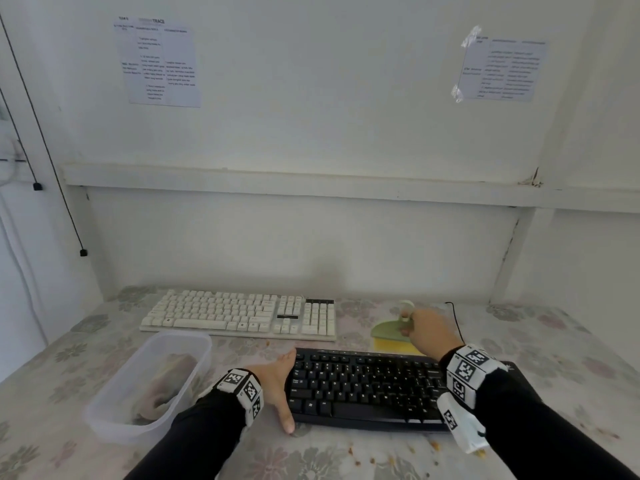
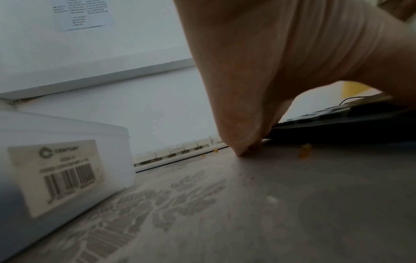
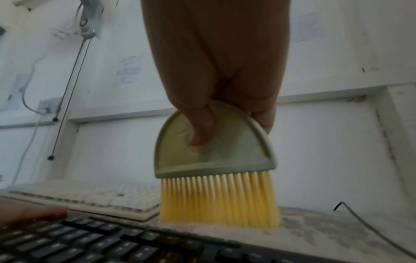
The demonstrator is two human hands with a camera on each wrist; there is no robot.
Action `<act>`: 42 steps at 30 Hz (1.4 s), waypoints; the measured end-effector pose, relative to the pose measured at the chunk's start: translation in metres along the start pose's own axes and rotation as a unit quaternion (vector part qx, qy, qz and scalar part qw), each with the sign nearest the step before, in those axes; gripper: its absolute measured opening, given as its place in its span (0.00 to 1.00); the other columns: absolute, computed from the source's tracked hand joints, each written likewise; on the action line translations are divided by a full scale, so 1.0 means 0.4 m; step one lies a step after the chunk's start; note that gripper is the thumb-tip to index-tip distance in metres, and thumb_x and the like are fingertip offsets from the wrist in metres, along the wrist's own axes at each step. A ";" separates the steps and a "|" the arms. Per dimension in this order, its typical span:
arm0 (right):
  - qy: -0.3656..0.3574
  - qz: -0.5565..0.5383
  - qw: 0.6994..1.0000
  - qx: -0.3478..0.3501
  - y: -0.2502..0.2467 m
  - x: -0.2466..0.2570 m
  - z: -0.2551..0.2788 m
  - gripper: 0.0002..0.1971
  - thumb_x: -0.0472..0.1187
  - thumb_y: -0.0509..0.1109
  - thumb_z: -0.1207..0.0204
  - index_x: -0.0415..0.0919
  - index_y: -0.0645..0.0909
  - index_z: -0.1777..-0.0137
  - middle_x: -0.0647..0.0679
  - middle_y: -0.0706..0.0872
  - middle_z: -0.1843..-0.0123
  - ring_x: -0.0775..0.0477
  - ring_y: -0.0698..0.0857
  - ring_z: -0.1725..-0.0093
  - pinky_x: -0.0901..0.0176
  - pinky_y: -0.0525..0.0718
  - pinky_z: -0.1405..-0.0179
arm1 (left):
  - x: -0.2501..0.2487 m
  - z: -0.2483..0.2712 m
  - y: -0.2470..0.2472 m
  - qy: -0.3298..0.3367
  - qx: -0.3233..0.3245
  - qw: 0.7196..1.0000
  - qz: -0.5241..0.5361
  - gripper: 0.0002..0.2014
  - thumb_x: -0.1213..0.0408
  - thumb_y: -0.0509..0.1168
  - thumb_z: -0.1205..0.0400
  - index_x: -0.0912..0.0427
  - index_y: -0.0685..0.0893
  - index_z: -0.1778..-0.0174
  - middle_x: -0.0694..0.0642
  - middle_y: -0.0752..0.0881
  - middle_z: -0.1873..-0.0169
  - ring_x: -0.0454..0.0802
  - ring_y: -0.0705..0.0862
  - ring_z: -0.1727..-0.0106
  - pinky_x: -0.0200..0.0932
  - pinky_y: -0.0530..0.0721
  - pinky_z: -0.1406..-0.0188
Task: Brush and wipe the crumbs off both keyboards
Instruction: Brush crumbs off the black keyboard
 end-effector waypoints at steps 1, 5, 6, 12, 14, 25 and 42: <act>-0.016 -0.015 1.000 0.011 0.013 0.014 -0.001 0.07 0.38 0.61 0.18 0.40 0.78 0.44 0.45 0.81 0.55 0.42 0.83 0.46 0.64 0.69 0.57 | 0.001 -0.001 -0.001 -0.001 0.003 1.000 0.004 0.86 0.38 0.84 0.63 0.46 0.30 0.18 0.44 0.43 0.16 0.46 0.47 0.16 0.55 0.53 0.17; -0.008 -0.050 0.999 0.016 0.021 -0.025 -0.002 0.12 0.36 0.63 0.19 0.37 0.78 0.37 0.41 0.82 0.45 0.41 0.81 0.40 0.64 0.70 0.53 | -0.004 0.002 0.003 -0.009 -0.002 1.000 0.011 0.85 0.41 0.84 0.61 0.48 0.29 0.18 0.46 0.44 0.16 0.47 0.48 0.16 0.53 0.53 0.17; 0.013 -0.048 0.999 0.009 0.008 -0.061 0.002 0.15 0.37 0.63 0.19 0.36 0.77 0.34 0.38 0.82 0.40 0.40 0.81 0.38 0.63 0.73 0.50 | -0.012 0.006 0.004 -0.008 -0.003 1.000 0.015 0.84 0.43 0.84 0.60 0.49 0.29 0.18 0.47 0.46 0.16 0.47 0.49 0.16 0.52 0.53 0.17; 0.149 -0.040 0.987 -0.052 -0.085 -0.352 0.064 0.15 0.37 0.62 0.19 0.33 0.78 0.35 0.34 0.84 0.40 0.38 0.82 0.40 0.59 0.76 0.47 | -0.003 0.000 -0.001 -0.020 -0.005 1.000 0.014 0.85 0.46 0.86 0.61 0.46 0.31 0.18 0.45 0.53 0.17 0.46 0.55 0.17 0.53 0.58 0.18; 0.188 -0.053 0.979 -0.061 -0.107 -0.425 0.090 0.15 0.43 0.61 0.18 0.30 0.80 0.44 0.35 0.86 0.48 0.38 0.83 0.50 0.58 0.75 0.55 | -0.009 0.001 0.001 -0.025 -0.009 1.000 0.001 0.82 0.50 0.87 0.57 0.46 0.33 0.18 0.42 0.61 0.20 0.45 0.60 0.20 0.49 0.61 0.20; 0.223 -0.073 0.969 -0.072 -0.111 -0.514 0.164 0.18 0.41 0.53 0.15 0.27 0.77 0.42 0.32 0.84 0.44 0.39 0.81 0.54 0.58 0.77 0.55 | -0.016 -0.004 -0.002 -0.056 -0.018 0.998 -0.017 0.72 0.66 0.84 0.41 0.49 0.31 0.18 0.41 0.67 0.28 0.39 0.63 0.28 0.33 0.65 0.32; 0.217 -0.116 0.968 -0.055 -0.114 -0.503 0.225 0.06 0.36 0.56 0.19 0.33 0.71 0.55 0.41 0.78 0.59 0.47 0.78 0.65 0.64 0.75 0.70 | -0.030 0.024 0.001 -0.098 -0.032 0.994 -0.029 0.72 0.64 0.84 0.39 0.51 0.29 0.18 0.52 0.63 0.20 0.49 0.61 0.20 0.38 0.63 0.31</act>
Point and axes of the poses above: each hand's wrist, its own z-axis away from the middle knuckle, its own y-axis out of the palm, x = y × z, the point moved 8 cm from there along -z, towards the middle knuckle
